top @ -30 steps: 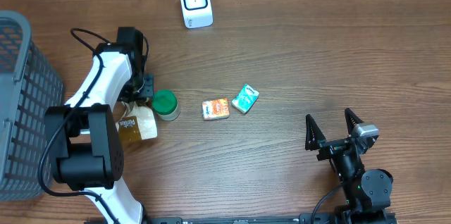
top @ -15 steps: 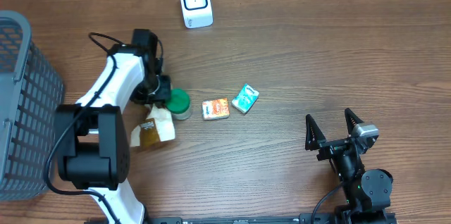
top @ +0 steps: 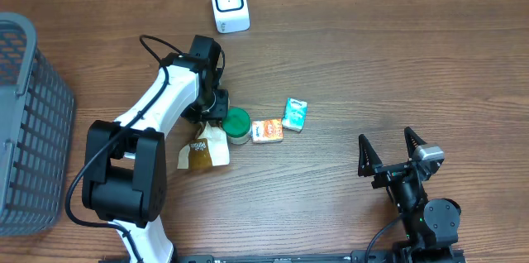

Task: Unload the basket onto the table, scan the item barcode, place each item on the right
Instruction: 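Lower the bread bag onto the table left of the jar and release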

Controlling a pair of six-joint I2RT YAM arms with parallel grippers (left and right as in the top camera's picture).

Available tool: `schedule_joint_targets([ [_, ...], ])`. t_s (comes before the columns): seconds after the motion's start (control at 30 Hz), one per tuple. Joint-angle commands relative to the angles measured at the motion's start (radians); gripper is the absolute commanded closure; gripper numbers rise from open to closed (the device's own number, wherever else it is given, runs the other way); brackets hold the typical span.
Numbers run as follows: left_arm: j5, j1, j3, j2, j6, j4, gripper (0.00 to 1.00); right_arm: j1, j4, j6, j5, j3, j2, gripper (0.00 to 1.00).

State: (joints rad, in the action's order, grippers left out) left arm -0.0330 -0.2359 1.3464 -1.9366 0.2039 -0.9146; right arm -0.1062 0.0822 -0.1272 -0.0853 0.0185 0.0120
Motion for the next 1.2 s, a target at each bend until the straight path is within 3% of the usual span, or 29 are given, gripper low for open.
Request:
schedule_joint_targets([
  [0.0,0.042,0.007,-0.003,0.001,0.038,0.037,0.9,-0.005,-0.005,0.002,0.01,-0.01,-0.009,0.0],
  [0.07,0.042,0.007,-0.003,0.001,0.037,0.054,0.78,-0.005,-0.005,0.002,0.01,-0.01,-0.009,0.0],
  [0.13,0.042,0.007,-0.003,0.001,0.037,0.068,0.52,-0.005,-0.005,0.002,0.01,-0.01,-0.009,0.0],
  [0.17,0.042,0.007,-0.003,0.001,0.037,0.079,0.0,-0.005,-0.005,0.002,0.01,-0.01,-0.009,0.0],
  [0.5,0.085,0.01,0.17,0.019,0.037,-0.077,0.0,-0.005,-0.005,0.002,0.01,-0.01,-0.009,0.0],
  [0.7,0.121,0.029,0.446,0.042,0.027,-0.258,0.01,-0.005,-0.005,0.002,0.01,-0.01,-0.009,0.0],
  [0.87,0.049,0.074,0.698,0.042,-0.013,-0.405,0.01,-0.005,-0.005,0.002,0.01,-0.01,-0.009,0.0],
  [1.17,0.051,0.29,1.159,0.049,0.06,-0.682,0.02,-0.005,-0.005,0.002,0.01,-0.01,-0.009,0.0],
])
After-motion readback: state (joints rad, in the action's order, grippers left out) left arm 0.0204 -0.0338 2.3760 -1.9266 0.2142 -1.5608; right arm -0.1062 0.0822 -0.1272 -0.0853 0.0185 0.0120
